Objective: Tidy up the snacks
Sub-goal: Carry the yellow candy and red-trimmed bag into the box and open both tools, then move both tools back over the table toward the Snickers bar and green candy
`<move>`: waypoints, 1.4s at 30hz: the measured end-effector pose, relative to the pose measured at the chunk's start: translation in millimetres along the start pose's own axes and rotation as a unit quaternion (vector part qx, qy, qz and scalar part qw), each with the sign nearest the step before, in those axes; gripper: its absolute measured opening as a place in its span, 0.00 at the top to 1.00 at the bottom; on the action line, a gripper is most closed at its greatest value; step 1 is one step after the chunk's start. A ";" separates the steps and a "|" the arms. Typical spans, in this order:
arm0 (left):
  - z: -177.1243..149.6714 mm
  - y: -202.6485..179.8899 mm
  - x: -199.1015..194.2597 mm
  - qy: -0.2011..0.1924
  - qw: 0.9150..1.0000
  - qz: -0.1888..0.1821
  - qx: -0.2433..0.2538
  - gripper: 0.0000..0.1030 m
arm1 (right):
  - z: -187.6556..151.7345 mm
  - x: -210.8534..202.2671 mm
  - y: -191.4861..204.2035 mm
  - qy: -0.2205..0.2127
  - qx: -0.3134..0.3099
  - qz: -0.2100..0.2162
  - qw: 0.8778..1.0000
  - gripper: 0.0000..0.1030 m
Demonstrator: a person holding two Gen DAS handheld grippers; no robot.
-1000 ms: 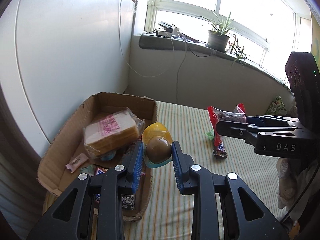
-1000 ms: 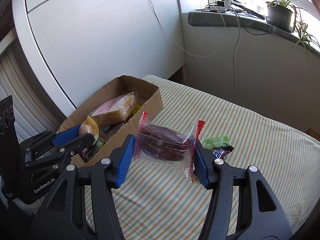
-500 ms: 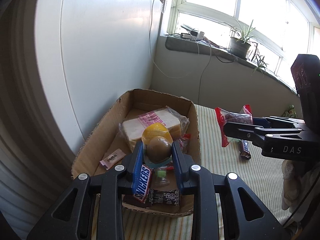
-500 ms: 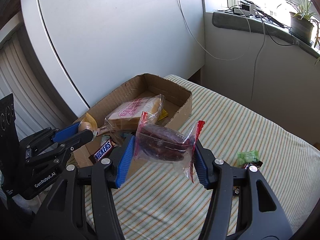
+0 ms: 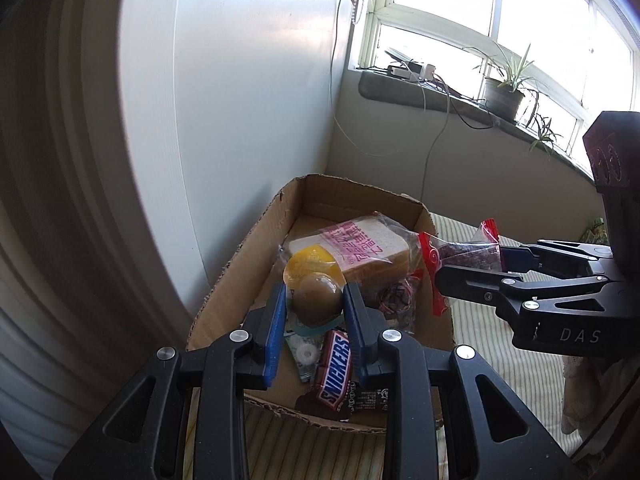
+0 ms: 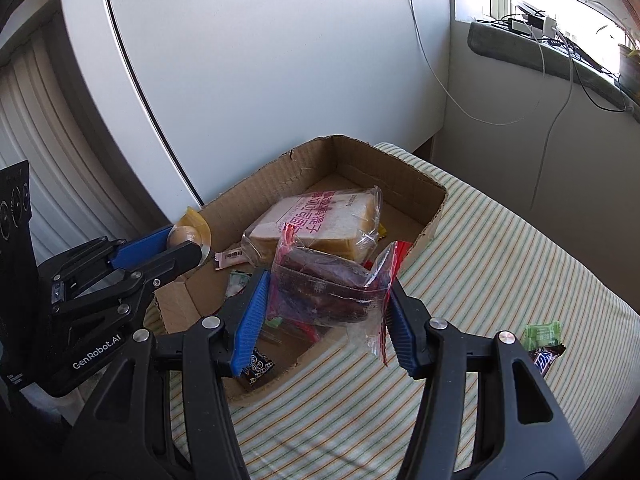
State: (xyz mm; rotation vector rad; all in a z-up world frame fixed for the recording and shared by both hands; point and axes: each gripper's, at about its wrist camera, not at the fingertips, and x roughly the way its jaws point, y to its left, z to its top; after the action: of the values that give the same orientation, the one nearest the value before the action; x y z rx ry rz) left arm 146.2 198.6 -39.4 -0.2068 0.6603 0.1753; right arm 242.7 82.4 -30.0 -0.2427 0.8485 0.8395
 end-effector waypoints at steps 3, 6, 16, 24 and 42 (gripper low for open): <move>-0.1 3.3 2.5 0.002 1.000 0.003 -0.003 0.74 | 1.9 7.8 3.2 0.005 -0.003 0.001 1.000 0.43; -0.1 5.2 2.3 0.004 1.000 0.005 -0.005 0.73 | 2.8 13.8 5.5 0.011 -0.007 0.003 1.000 0.43; 1.9 9.9 4.5 0.007 1.000 0.012 -0.009 0.71 | 4.5 27.9 10.8 0.019 -0.014 0.001 1.000 0.40; 3.4 9.7 4.9 0.001 1.000 0.021 -0.008 0.55 | 5.4 23.6 5.8 0.008 -0.012 -0.011 1.000 0.26; 4.5 -1.0 2.1 -0.006 0.999 0.037 -0.002 0.21 | 3.7 -4.7 -12.1 -0.020 0.002 -0.037 0.999 0.08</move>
State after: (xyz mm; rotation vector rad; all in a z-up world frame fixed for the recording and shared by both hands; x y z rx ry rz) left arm 150.7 198.9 -37.2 -0.1853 0.6562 0.2477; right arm 252.0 73.6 -25.6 -0.2522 0.7989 0.7707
